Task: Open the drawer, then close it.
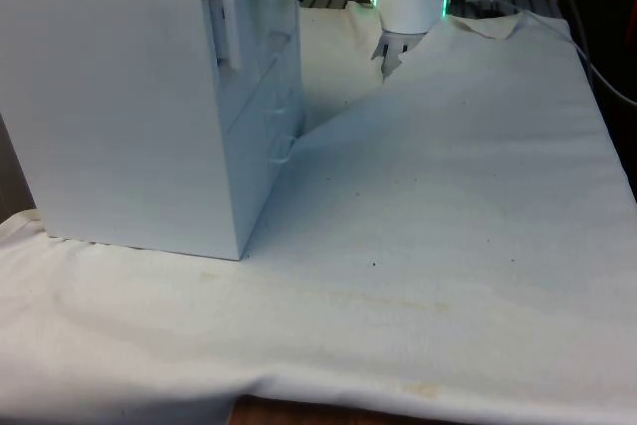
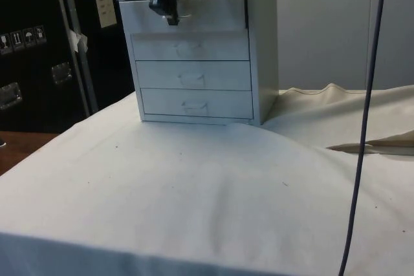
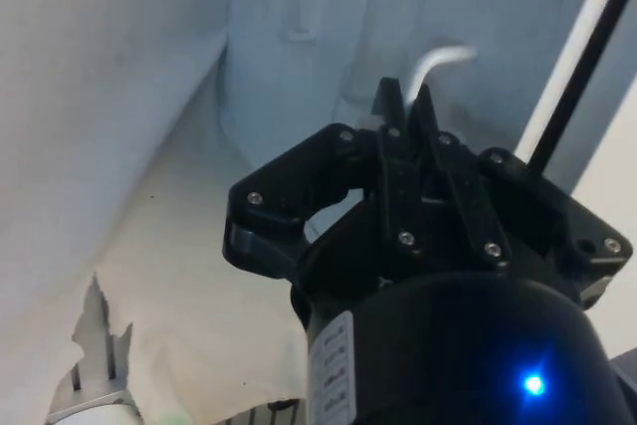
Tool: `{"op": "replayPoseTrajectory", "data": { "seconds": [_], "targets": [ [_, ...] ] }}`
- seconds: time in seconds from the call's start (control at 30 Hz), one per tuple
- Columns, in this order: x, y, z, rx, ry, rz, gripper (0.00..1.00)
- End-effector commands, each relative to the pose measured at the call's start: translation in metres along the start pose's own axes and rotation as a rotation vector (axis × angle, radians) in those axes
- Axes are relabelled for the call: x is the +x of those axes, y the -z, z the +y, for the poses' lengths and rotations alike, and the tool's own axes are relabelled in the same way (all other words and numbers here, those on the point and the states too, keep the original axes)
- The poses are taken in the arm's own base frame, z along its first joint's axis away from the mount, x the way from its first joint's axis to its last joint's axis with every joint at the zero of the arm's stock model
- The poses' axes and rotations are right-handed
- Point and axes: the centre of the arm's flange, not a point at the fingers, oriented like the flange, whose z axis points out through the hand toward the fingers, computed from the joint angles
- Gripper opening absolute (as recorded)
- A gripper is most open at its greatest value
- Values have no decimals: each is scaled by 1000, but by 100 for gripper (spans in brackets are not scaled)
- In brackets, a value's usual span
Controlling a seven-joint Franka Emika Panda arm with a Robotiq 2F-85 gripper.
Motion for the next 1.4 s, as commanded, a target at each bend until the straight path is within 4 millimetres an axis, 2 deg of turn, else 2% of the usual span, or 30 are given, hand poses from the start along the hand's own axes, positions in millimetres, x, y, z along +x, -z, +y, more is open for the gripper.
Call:
{"op": "replayPoseTrajectory", "data": {
  "seconds": [0.0,0.1,0.17,0.33,0.37,0.6,0.83,0.9,1.2,1.23,1.37],
  "targets": [
    [0,5,-4,16,-4,5,0],
    [0,4,-5,11,-7,6,0],
    [2,13,-15,19,-12,14,0],
    [1,15,-25,16,-15,13,0],
    [3,21,-34,14,-16,15,0],
    [4,29,-51,10,-18,17,0],
    [7,42,-78,-5,-17,17,0],
    [6,40,-76,-4,-20,14,0],
    [12,57,-110,-27,-20,15,0],
    [11,53,-106,-25,-22,12,0],
    [14,61,-121,-34,-21,15,0]
  ]
}}
